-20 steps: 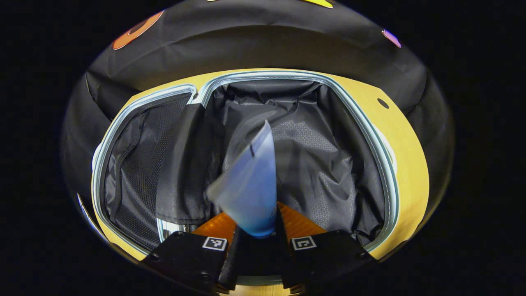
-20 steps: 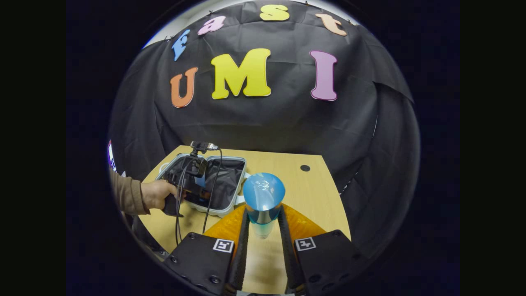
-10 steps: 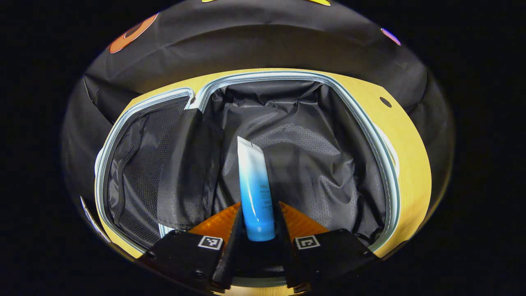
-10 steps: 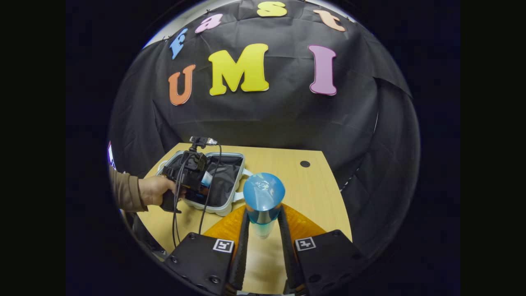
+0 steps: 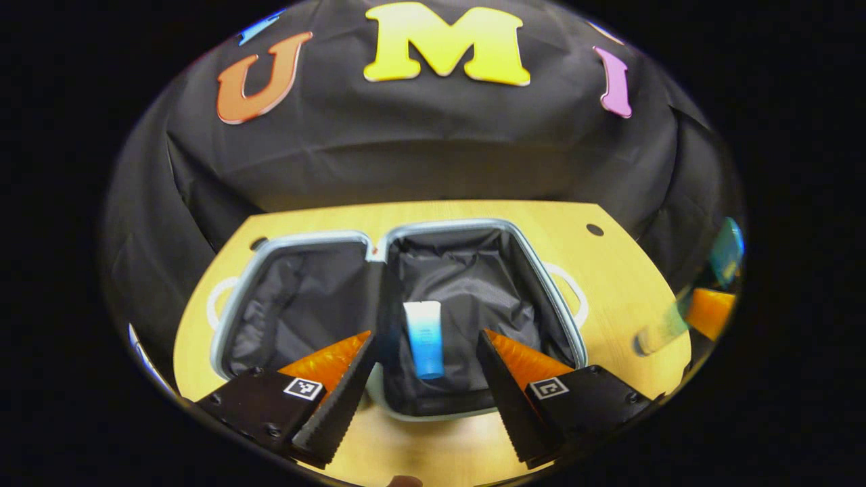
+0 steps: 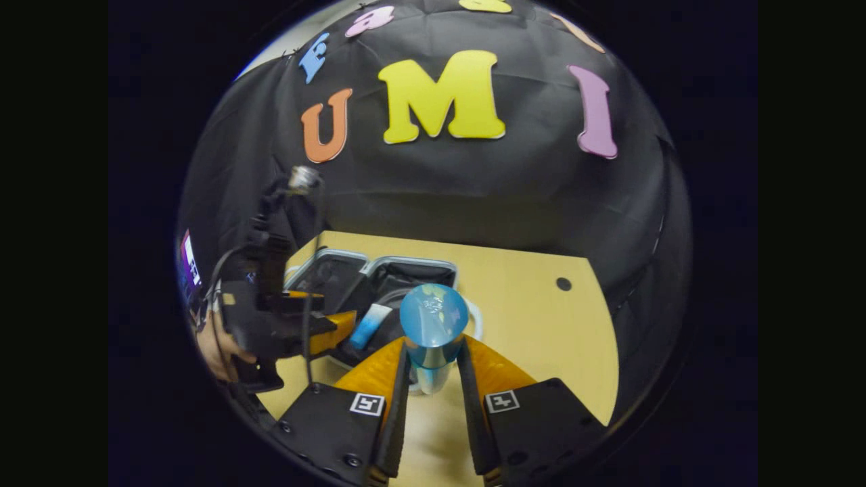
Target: First open the suitcase, pack the skin care products into it, and then close the suitcase.
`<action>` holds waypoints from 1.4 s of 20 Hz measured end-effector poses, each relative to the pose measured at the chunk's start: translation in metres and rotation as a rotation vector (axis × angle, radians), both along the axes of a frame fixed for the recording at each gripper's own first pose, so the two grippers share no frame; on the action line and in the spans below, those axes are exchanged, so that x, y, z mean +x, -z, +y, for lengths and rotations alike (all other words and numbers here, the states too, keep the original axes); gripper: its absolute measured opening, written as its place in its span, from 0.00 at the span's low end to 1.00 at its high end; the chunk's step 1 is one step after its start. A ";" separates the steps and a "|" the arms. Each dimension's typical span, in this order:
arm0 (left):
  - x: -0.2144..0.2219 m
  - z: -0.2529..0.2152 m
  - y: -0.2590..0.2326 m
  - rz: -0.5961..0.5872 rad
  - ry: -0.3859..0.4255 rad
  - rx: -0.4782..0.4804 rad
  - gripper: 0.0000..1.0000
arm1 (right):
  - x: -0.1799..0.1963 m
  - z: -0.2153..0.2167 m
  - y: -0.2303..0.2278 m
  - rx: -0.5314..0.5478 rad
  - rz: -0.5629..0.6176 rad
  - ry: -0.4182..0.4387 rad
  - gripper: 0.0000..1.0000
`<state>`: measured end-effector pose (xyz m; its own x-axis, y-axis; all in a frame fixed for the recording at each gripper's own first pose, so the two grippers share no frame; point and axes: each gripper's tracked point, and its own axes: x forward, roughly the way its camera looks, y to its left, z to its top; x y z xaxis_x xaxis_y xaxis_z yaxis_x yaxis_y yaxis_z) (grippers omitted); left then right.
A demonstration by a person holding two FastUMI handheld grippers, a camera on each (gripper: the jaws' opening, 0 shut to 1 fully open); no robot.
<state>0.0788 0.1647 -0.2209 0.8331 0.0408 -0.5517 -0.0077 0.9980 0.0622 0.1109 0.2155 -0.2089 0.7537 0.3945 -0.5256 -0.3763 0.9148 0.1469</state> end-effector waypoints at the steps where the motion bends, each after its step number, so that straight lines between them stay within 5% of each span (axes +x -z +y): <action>1: -0.008 0.012 -0.016 -0.047 0.002 0.021 0.96 | 0.007 0.017 0.007 0.008 0.029 -0.010 0.37; 8: -0.057 0.100 -0.093 -0.316 -0.041 0.155 0.96 | 0.039 0.087 0.092 -0.033 0.240 0.036 0.37; 17: -0.061 0.191 -0.136 -0.456 -0.138 0.108 0.99 | 0.069 0.106 0.125 -0.047 0.323 0.137 0.35; 28: -0.051 0.252 -0.121 -0.438 -0.216 0.032 0.99 | 0.104 0.121 0.168 -0.130 0.375 0.216 0.37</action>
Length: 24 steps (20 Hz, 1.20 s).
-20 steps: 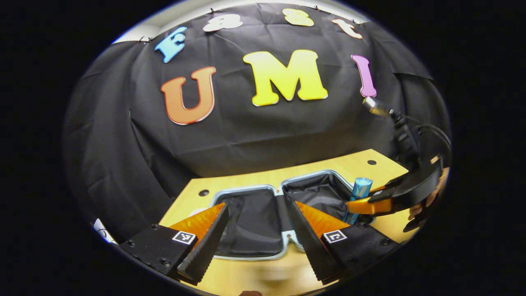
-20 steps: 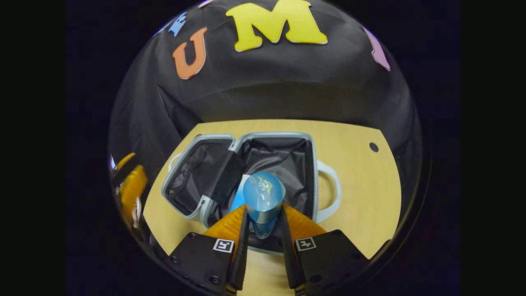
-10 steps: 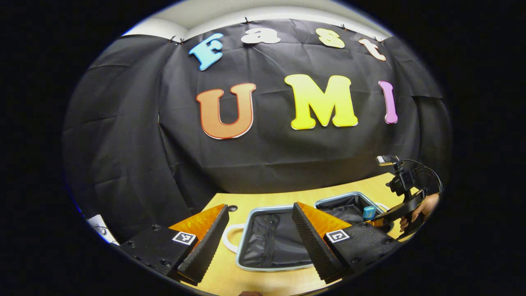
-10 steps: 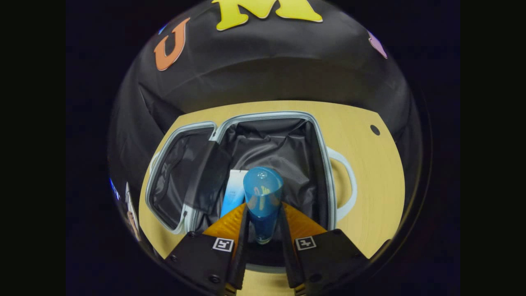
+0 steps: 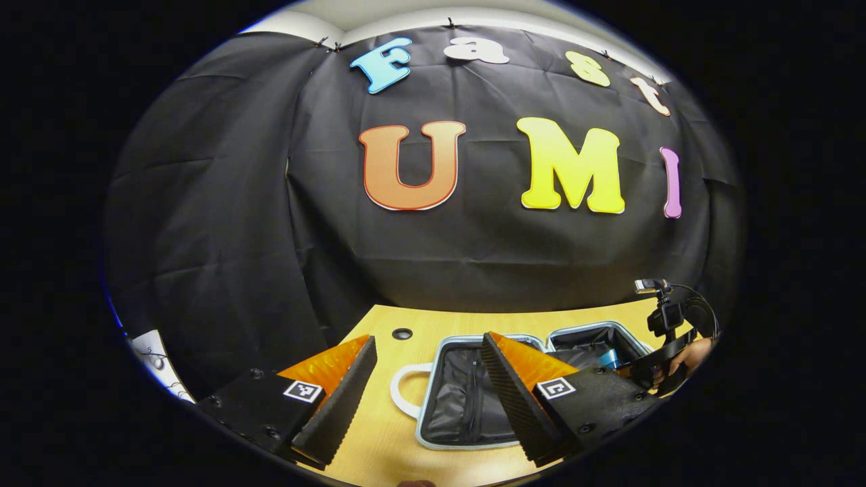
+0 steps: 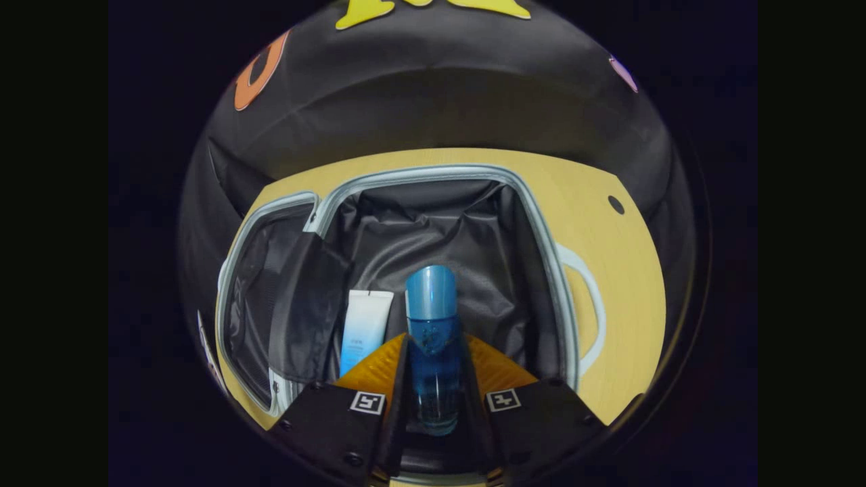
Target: First open the suitcase, pack the skin care products into it, and then close the suitcase.
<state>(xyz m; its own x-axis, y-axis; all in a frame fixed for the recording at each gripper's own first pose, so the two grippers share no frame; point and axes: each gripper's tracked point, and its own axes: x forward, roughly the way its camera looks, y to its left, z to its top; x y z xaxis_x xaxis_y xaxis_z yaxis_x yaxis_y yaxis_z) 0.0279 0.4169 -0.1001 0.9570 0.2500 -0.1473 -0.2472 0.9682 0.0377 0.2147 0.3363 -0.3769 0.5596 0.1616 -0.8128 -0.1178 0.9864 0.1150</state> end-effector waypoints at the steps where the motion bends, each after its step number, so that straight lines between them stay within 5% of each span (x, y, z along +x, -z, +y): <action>1: 0.001 0.000 0.000 -0.007 0.008 -0.001 0.99 | 0.001 0.001 0.002 -0.004 0.002 0.006 0.37; 12: 0.011 0.034 0.035 0.042 -0.032 -0.102 0.99 | 0.003 -0.001 0.013 -0.013 0.040 0.037 0.40; 14: 0.015 0.040 0.046 0.054 -0.037 -0.141 0.99 | 0.004 -0.001 0.006 0.003 0.024 0.027 0.42; 15: 0.017 0.042 0.054 0.063 -0.045 -0.162 0.99 | 0.003 0.000 0.001 0.016 0.023 0.019 0.54; 17: 0.023 0.047 0.072 0.085 -0.049 -0.221 0.99 | 0.001 -0.004 -0.018 0.036 -0.008 0.005 0.76; 24: 0.045 0.058 0.145 0.144 -0.088 -0.613 0.96 | -0.034 -0.036 -0.162 0.092 -0.287 -0.047 0.78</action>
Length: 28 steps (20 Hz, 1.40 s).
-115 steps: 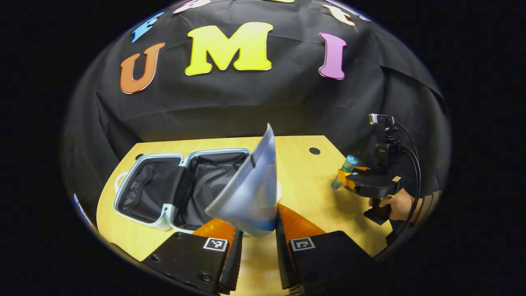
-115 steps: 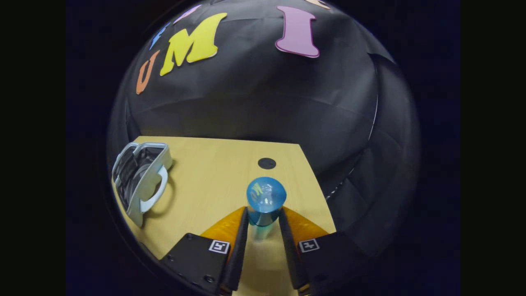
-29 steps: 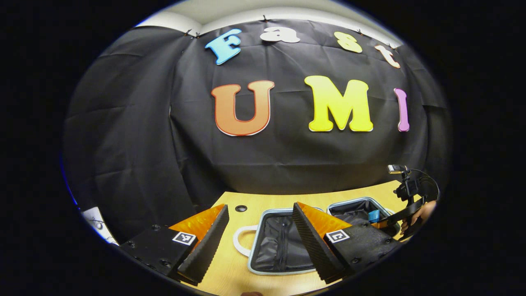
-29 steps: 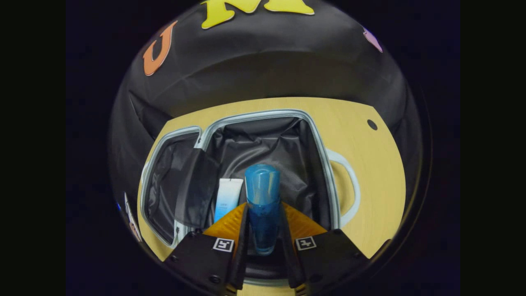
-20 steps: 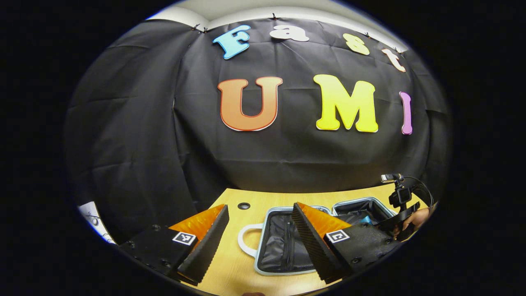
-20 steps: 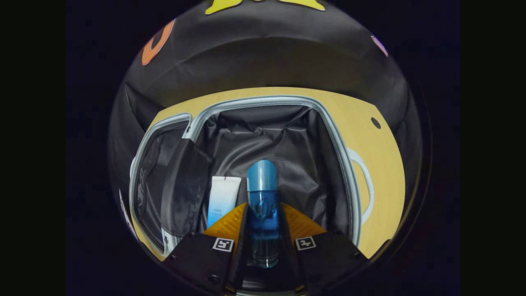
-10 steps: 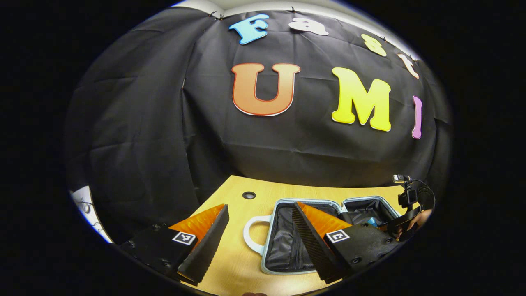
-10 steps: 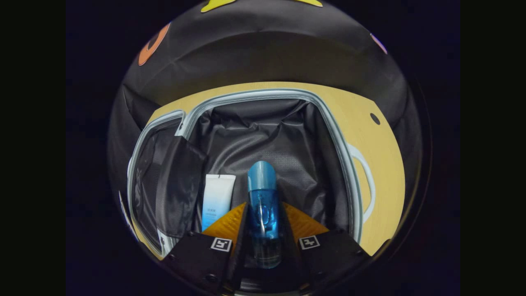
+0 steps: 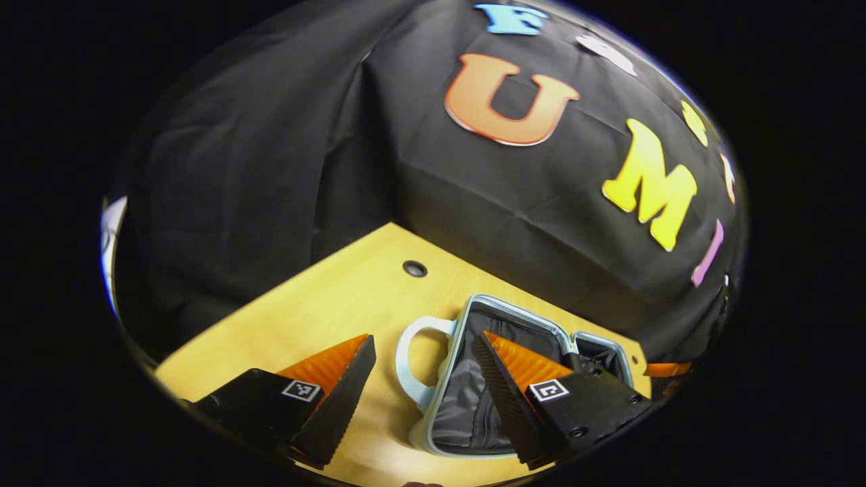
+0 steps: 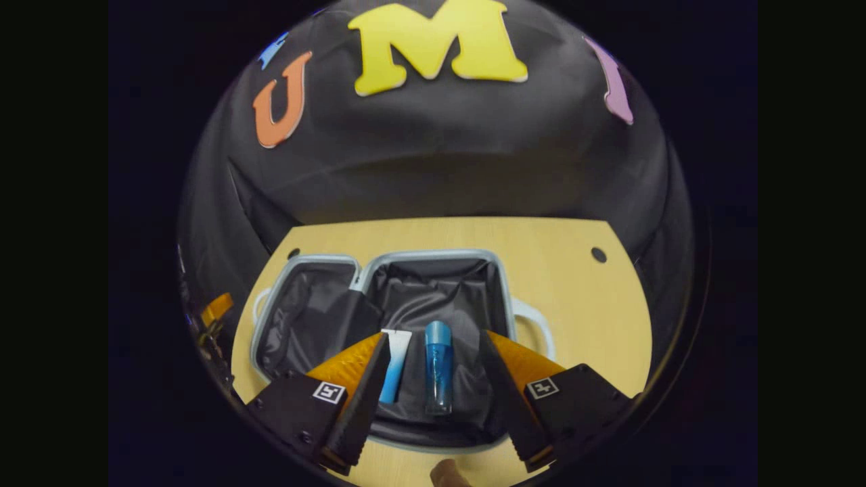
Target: First open the suitcase, pack the skin care products into it, and then close the suitcase.
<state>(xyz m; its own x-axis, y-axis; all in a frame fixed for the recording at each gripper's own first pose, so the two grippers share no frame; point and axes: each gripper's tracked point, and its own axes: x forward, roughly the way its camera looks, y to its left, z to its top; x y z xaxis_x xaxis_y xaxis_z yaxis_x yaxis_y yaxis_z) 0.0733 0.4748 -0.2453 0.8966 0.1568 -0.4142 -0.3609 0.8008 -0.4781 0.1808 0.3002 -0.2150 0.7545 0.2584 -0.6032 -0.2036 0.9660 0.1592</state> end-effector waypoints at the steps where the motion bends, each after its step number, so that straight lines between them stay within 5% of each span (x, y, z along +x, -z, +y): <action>1: 0.003 0.000 0.012 0.003 -0.003 -0.063 0.96 | -0.012 -0.010 -0.022 -0.007 -0.044 -0.001 0.78; 7: 0.020 -0.004 0.073 0.063 -0.032 -0.348 1.00 | -0.117 -0.063 -0.095 -0.018 -0.163 0.043 0.76; 8: 0.021 -0.002 0.076 0.059 -0.046 -0.383 0.91 | -0.133 -0.072 -0.097 -0.023 -0.161 0.055 0.79; 9: 0.024 -0.001 0.076 0.053 -0.059 -0.416 0.67 | -0.145 -0.079 -0.098 -0.026 -0.157 0.074 0.79; 10: 0.026 0.001 0.078 0.049 -0.077 -0.427 0.60 | -0.155 -0.085 -0.098 -0.022 -0.148 0.090 0.76; 11: 0.029 0.005 0.083 0.061 -0.084 -0.423 0.54 | -0.164 -0.090 -0.098 -0.019 -0.137 0.107 0.79; 12: 0.027 0.003 0.084 0.063 -0.076 -0.421 0.61 | -0.172 -0.098 -0.099 -0.018 -0.131 0.123 0.79; 14: 0.030 0.002 0.081 0.066 -0.066 -0.413 0.19 | -0.183 -0.115 -0.108 -0.026 -0.151 0.158 0.79; 19: 0.033 -0.001 0.072 0.077 -0.028 -0.328 0.09 | -0.196 -0.158 -0.144 -0.058 -0.265 0.255 0.79; 28: 0.039 -0.017 -0.049 0.049 -0.066 0.109 0.06 | -0.202 -0.209 -0.170 -0.011 -0.386 0.247 0.78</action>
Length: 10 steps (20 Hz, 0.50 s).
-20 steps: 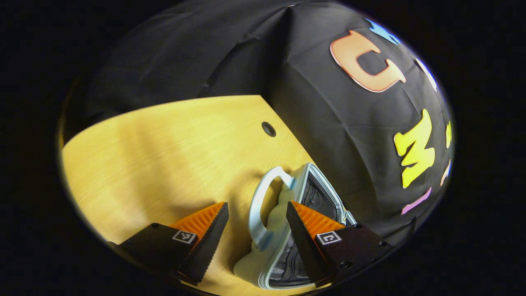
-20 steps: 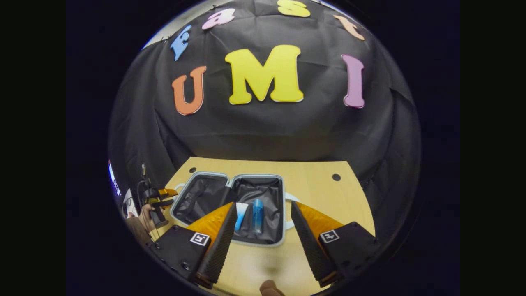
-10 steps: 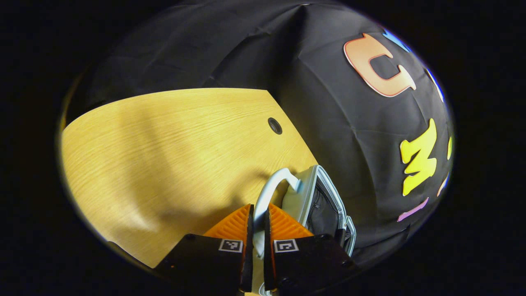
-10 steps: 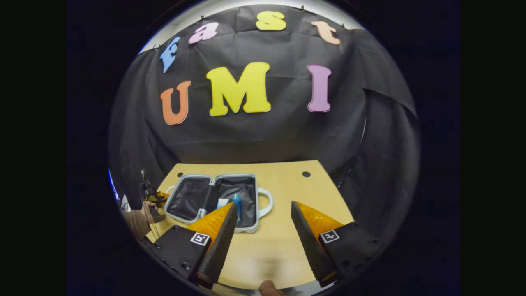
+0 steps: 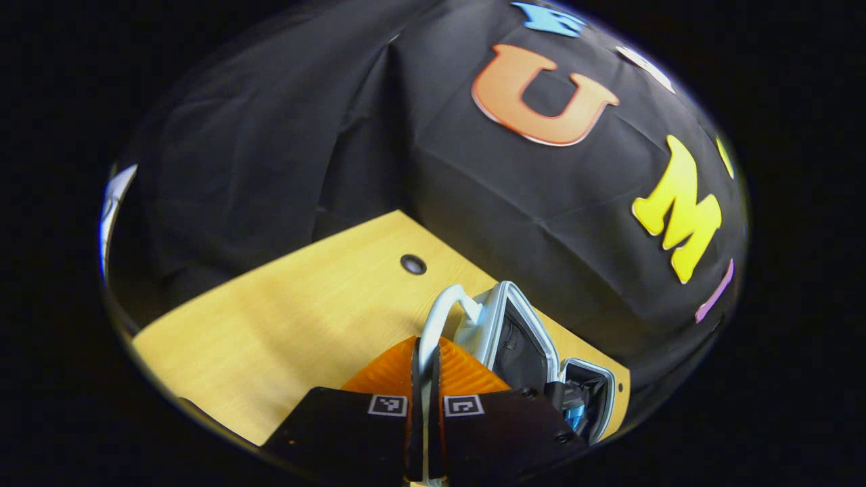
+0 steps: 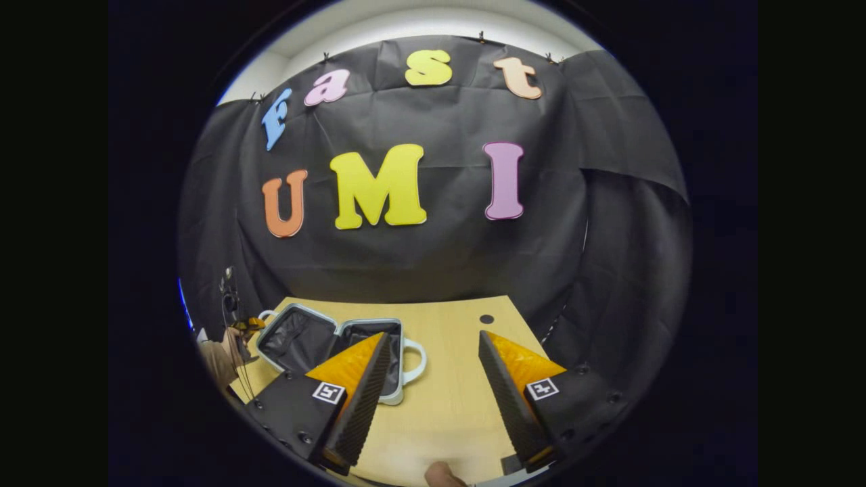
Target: First open the suitcase, pack the skin care products into it, and then close the suitcase.
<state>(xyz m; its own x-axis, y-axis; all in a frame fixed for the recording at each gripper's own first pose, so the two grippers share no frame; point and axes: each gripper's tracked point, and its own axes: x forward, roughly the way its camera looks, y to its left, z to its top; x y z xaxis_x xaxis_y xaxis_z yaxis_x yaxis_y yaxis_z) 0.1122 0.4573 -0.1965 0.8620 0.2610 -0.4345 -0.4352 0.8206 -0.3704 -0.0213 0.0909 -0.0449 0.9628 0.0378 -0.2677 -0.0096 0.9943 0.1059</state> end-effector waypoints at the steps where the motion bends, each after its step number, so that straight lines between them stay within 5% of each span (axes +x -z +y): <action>1: 0.001 -0.008 -0.015 -0.004 0.009 0.053 0.06 | -0.002 -0.007 -0.001 0.006 -0.008 0.002 0.78; 10: 0.003 -0.120 -0.117 -0.022 0.046 0.376 0.05 | -0.015 -0.074 -0.004 0.055 -0.033 -0.042 0.78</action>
<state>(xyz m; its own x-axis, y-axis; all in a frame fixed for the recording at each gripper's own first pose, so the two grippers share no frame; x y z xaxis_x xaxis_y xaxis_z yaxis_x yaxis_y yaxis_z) 0.1150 0.3376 -0.0794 0.8847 0.3594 -0.2969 -0.3897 0.9197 -0.0480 -0.0365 0.0165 -0.0407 0.9682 0.0925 -0.2324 -0.0558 0.9856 0.1598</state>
